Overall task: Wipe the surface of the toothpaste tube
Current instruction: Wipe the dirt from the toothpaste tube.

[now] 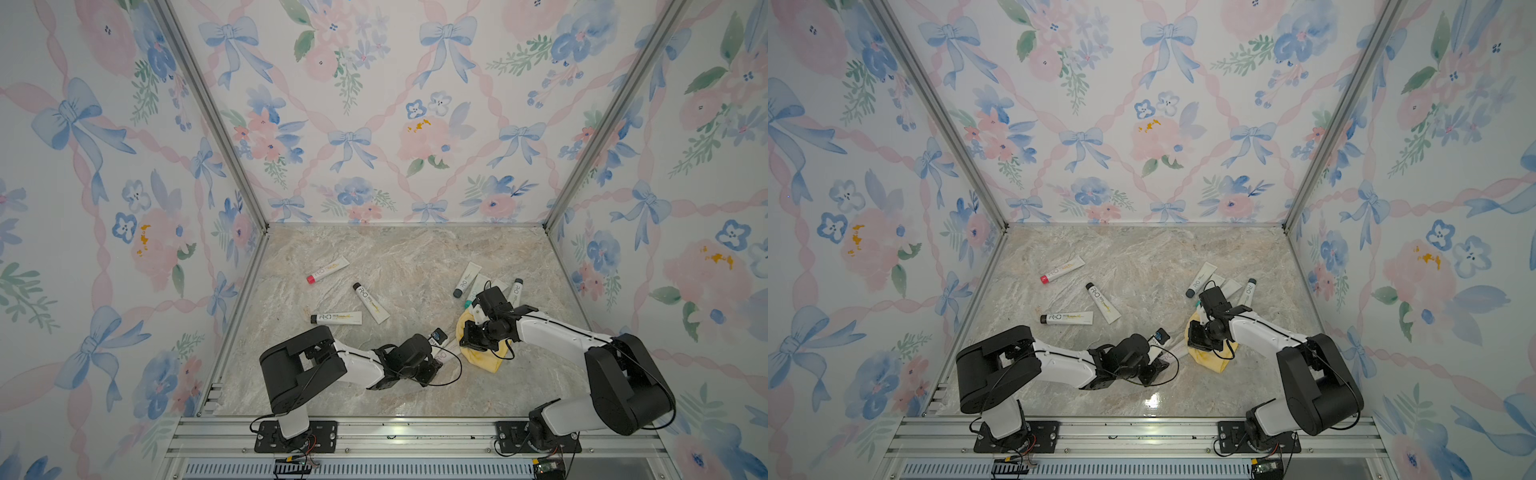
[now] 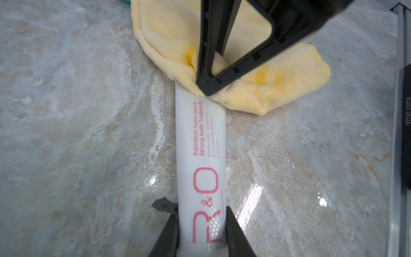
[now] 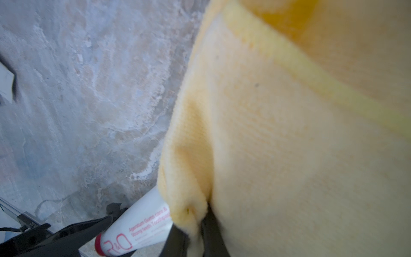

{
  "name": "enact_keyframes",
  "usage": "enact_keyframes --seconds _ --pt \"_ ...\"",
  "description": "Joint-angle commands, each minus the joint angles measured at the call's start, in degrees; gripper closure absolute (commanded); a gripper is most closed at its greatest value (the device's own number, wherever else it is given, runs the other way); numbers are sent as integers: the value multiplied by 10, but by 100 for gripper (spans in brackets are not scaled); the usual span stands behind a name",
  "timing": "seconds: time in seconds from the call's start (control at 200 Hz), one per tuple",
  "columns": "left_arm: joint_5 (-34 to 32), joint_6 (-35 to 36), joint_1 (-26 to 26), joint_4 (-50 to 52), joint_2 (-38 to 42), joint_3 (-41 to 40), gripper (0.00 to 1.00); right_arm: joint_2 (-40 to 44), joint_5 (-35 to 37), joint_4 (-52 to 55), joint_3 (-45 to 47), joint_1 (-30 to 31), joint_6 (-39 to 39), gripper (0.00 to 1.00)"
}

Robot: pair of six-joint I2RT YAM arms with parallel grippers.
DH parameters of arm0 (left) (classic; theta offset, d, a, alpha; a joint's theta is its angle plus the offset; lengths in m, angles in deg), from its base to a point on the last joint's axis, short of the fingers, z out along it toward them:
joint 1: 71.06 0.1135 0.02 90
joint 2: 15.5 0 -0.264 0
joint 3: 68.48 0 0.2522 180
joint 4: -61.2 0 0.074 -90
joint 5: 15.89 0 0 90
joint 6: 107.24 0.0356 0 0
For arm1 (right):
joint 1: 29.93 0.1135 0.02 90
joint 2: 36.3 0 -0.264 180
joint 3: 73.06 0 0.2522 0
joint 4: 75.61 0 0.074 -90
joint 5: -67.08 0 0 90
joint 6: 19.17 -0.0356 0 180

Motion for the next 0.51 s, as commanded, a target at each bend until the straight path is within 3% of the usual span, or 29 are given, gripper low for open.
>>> enact_keyframes --seconds 0.0,0.27,0.5 --pt "14 4 -3 61 -21 -13 73 -5 -51 33 9 58 -17 87" --pt "14 4 -3 61 -21 -14 73 1 -58 24 21 89 -35 87" --pt "13 4 -3 61 -19 -15 73 -29 41 44 12 6 -5 87"
